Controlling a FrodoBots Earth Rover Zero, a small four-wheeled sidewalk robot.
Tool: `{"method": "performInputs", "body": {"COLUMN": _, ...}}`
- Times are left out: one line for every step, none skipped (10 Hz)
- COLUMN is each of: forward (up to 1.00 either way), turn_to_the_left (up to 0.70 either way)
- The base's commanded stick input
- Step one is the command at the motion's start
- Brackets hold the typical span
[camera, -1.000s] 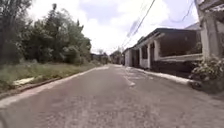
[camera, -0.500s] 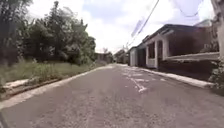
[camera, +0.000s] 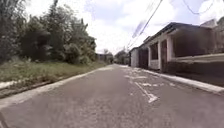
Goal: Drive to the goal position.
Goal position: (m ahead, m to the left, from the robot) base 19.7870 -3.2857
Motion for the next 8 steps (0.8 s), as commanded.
{"method": "performInputs", "body": {"forward": 1.00, "turn_to_the_left": 0.00}}
{"method": "performInputs", "body": {"forward": 1.00, "turn_to_the_left": 0.00}}
{"method": "performInputs", "body": {"forward": 1.00, "turn_to_the_left": 0.00}}
{"method": "performInputs", "body": {"forward": 1.00, "turn_to_the_left": 0.00}}
{"method": "performInputs", "body": {"forward": 1.00, "turn_to_the_left": 0.00}}
{"method": "performInputs", "body": {"forward": 1.00, "turn_to_the_left": 0.00}}
{"method": "performInputs", "body": {"forward": 1.00, "turn_to_the_left": 0.00}}
{"method": "performInputs", "body": {"forward": 1.00, "turn_to_the_left": 0.00}}
